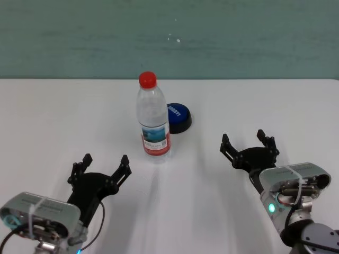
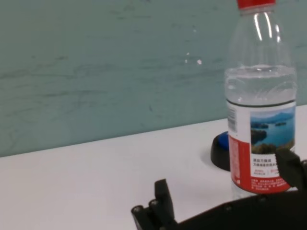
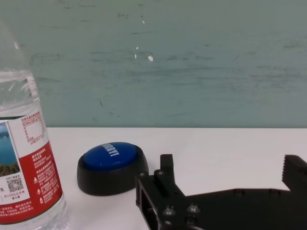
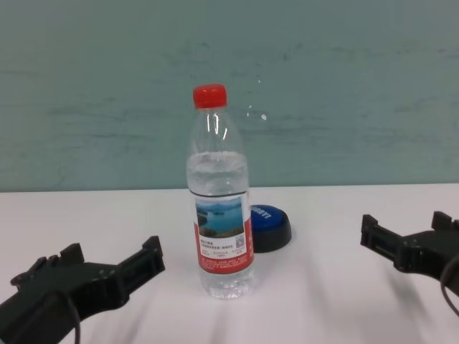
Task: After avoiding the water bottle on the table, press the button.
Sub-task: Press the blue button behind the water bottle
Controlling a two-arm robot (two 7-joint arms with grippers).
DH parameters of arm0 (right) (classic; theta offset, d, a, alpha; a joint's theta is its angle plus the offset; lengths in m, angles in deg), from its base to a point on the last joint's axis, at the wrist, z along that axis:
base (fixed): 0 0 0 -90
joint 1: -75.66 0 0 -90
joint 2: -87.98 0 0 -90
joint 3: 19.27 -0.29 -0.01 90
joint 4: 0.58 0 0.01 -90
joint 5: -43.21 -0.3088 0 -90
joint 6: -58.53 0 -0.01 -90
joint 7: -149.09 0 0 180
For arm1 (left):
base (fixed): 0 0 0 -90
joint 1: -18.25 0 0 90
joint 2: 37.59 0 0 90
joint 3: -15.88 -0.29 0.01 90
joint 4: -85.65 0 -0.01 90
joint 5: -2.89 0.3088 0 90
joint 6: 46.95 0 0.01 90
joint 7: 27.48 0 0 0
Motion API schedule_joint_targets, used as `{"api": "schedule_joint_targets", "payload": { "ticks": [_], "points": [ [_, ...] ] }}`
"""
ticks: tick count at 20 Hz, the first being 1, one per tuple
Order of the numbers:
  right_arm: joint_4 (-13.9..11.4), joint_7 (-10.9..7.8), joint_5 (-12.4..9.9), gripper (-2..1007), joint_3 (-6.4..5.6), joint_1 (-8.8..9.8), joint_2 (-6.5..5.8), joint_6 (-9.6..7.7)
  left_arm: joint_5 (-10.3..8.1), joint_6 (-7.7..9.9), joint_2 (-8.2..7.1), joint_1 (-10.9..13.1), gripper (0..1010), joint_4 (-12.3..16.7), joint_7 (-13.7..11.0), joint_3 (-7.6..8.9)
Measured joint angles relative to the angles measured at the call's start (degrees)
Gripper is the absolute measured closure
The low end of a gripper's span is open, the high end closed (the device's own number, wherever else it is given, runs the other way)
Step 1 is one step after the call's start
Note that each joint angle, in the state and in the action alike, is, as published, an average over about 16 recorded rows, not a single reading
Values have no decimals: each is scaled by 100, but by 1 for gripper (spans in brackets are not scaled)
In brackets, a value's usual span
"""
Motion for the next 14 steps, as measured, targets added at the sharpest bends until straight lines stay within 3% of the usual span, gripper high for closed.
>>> {"api": "schedule_joint_targets", "payload": {
  "ticks": [14],
  "points": [
    [0,0,0,2,0,0,0,0,32,63,37,-256,6,-270,12,86]
  ]
}}
